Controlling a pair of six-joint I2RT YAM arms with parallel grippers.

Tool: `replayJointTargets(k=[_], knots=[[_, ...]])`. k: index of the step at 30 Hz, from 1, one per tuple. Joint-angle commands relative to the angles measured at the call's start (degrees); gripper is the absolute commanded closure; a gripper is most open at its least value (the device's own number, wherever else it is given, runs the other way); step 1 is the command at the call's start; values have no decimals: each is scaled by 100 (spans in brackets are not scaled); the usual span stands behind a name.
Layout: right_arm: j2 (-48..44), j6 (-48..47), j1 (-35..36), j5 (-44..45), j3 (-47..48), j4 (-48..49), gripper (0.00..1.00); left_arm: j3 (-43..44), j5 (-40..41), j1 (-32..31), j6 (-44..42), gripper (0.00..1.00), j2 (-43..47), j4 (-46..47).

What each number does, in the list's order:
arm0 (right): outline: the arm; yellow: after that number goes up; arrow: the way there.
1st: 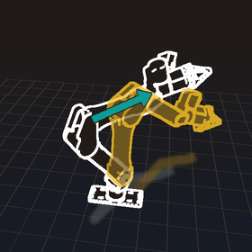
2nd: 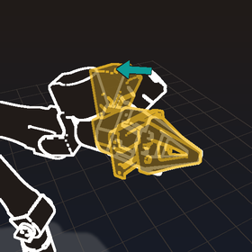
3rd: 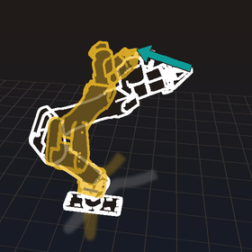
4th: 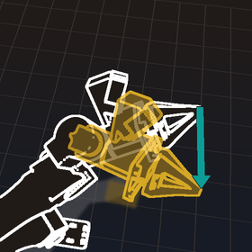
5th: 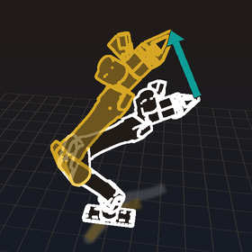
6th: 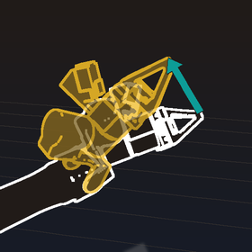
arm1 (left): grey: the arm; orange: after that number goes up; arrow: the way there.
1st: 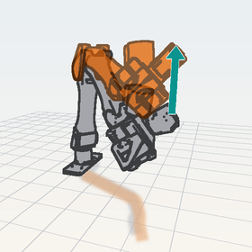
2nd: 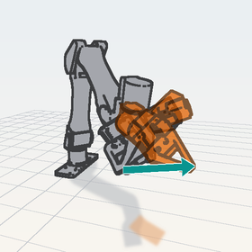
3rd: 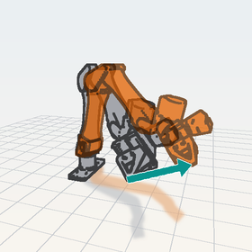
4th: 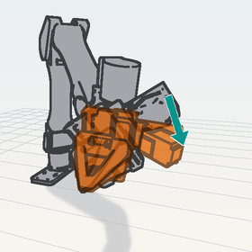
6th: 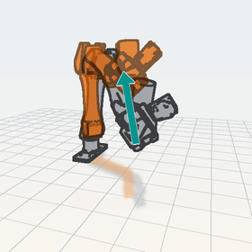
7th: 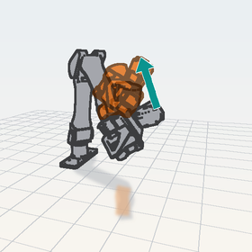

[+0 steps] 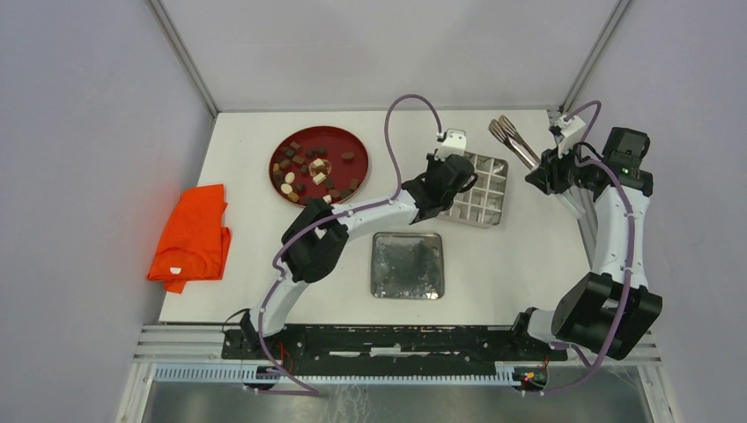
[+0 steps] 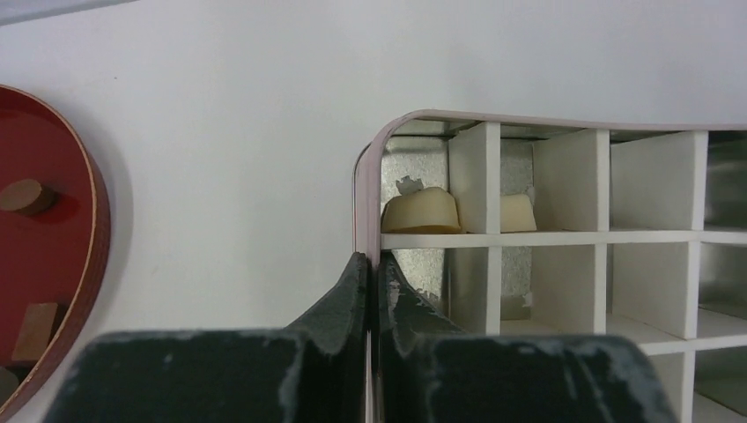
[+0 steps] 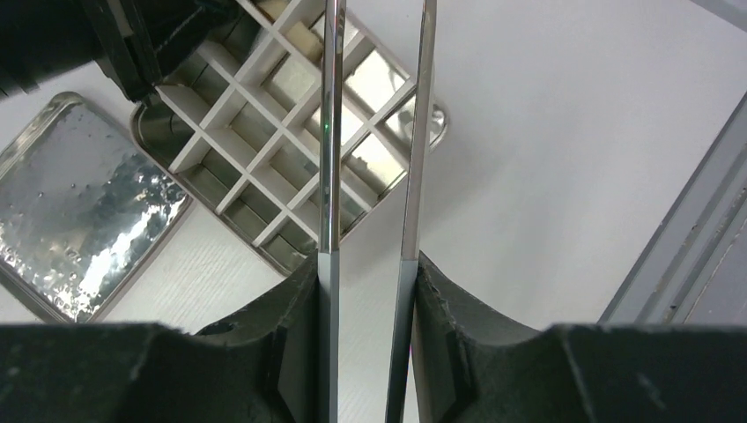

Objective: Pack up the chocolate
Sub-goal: Adjust the packing box at the center of the board, then place the fake chocolate in the packing box.

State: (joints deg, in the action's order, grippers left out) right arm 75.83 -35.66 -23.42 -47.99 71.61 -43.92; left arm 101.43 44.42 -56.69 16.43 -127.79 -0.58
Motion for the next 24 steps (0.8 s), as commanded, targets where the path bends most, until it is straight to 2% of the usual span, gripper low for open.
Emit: replayJointTargets(k=[1,4,8,17,19,24], knots=[[-49,-357,-31,-4,-116,-14,100,963,-392,132,1290,98,-142,-873],[72,-571,-31,172,-185,-148,100,1151,-874,263,2006,98,-371,-1405],[175,-703,-31,290,-262,-169,100,1323,-1189,309,2540,98,-599,-1768],[370,-776,86,522,-566,15,100,1284,-1201,299,3163,97,-869,-2203],[443,-776,137,610,-700,119,100,1283,-1244,294,3242,93,-897,-2224],[646,-746,299,874,-940,337,100,1255,-1356,275,3354,68,-903,-2256]])
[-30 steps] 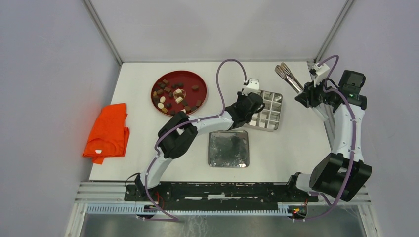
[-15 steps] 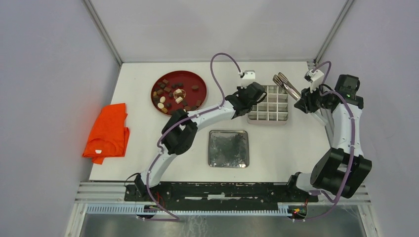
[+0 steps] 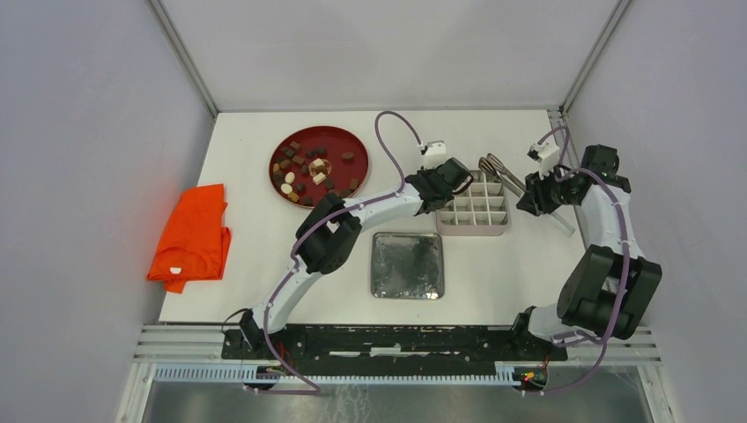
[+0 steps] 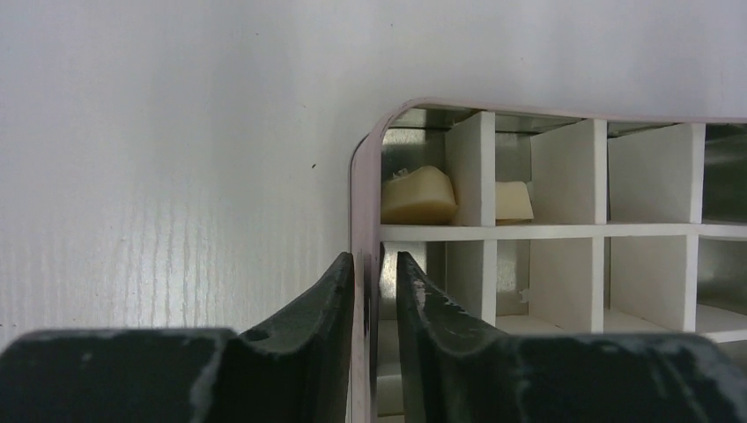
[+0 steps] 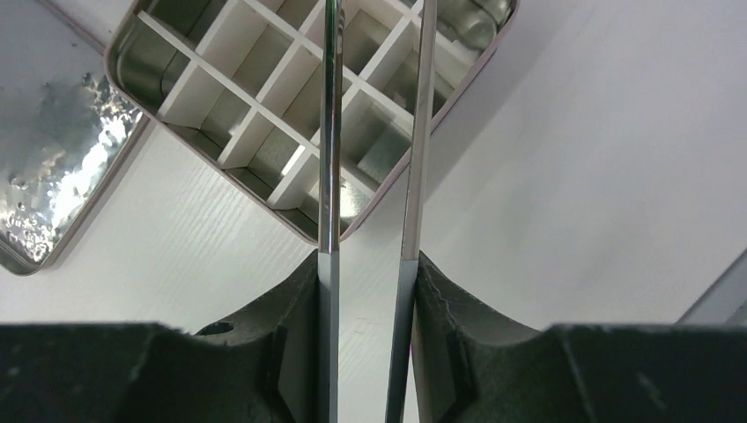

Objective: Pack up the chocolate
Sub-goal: Place the fake chocolate in the packing box.

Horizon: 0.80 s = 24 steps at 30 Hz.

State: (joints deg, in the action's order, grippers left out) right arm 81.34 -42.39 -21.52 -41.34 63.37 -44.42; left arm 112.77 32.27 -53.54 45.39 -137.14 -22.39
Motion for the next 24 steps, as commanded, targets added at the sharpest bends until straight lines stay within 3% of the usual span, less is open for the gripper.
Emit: replayJointTargets(k=[1,5,11,24], knots=[[128,-60,134,263,-152,448,100,99,-142,-42,487,65,53,-85],[248,-33,207,421,-199,546,100,-19,-97,-47,524,55,199,-57],[387,32,326,591,-273,678,98,-104,-11,-47,408,50,535,-45],[572,218,502,832,-268,875,93,-673,-76,-23,110,51,1482,48]])
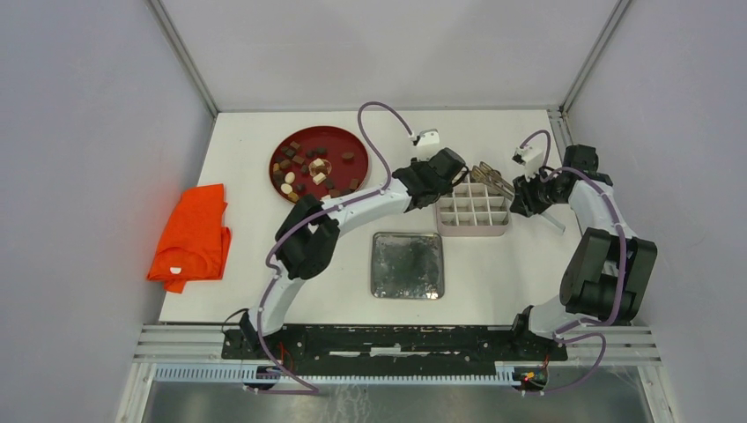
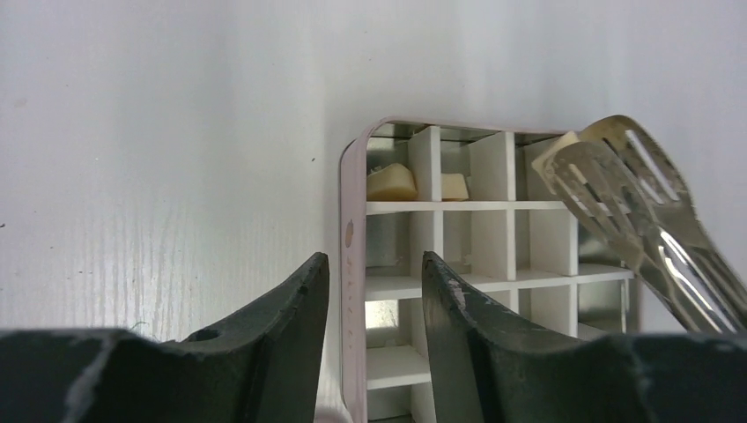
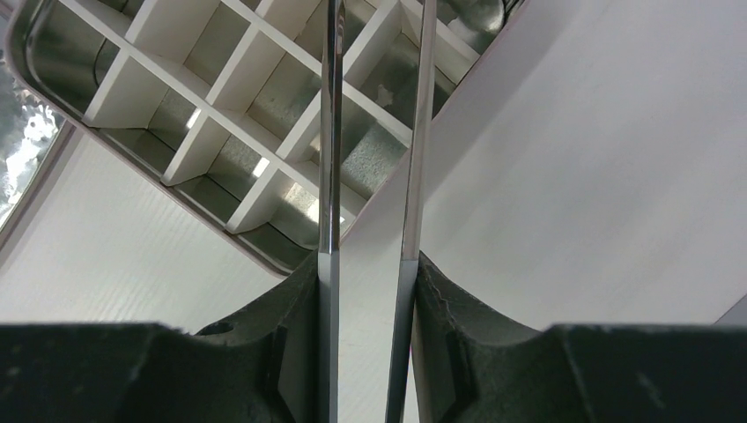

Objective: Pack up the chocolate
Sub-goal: Place the fake chocolate in the packing box.

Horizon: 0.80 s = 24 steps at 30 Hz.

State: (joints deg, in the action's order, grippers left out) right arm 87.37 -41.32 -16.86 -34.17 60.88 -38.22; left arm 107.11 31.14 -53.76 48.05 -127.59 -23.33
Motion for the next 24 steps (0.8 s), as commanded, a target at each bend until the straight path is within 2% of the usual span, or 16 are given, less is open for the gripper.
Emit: replayJointTargets(k=[1,8,15,24], knots=[[-14,115,42,126,-7,255,92,-156,-6,8,-207,51,612,129],[36,115,79,183,18,211,80,-957,-476,15,-834,52,1611,252],[8,167,131,161,23,193,73,-2309,-535,16,-780,52,2806,438],[-45,265,141,130,89,177,64,-3113,-578,15,-756,52,3551,389]])
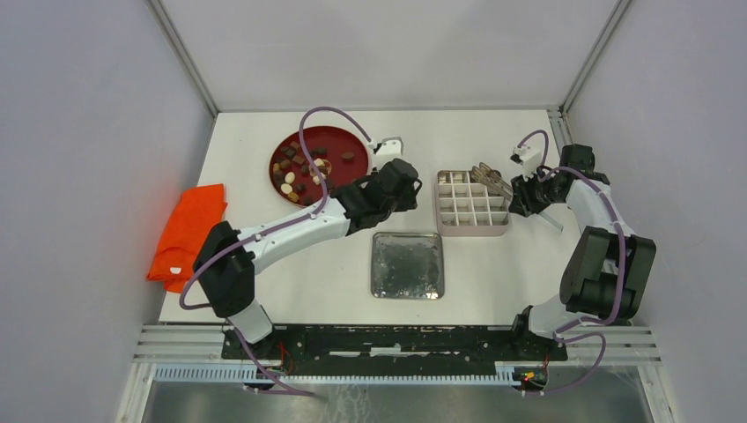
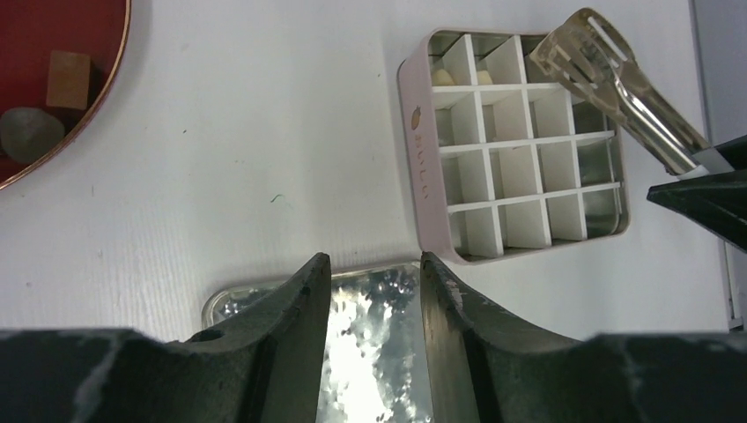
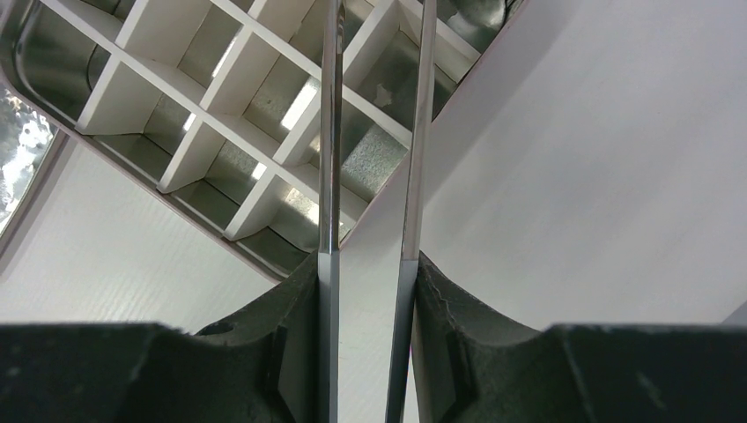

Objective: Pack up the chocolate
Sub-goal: Place the fake chocolate in the packing box, then pick up the fake chocolate from the plate.

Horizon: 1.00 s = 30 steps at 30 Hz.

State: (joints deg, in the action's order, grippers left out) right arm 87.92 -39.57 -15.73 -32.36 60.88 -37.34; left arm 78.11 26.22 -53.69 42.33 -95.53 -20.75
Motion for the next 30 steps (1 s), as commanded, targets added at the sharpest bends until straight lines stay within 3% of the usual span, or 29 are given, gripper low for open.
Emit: replayJointTargets(k=[1,21,30], knots=[[-112,94,30,-44,98,79,64,-273,-101,10,-201,52,390,133],[-165,143,33,-86,216,2,54,-885,-934,11,-398,55,398,634],[-370,178,28,-340,378,-139,61,-735,-786,13,-638,55,460,448]])
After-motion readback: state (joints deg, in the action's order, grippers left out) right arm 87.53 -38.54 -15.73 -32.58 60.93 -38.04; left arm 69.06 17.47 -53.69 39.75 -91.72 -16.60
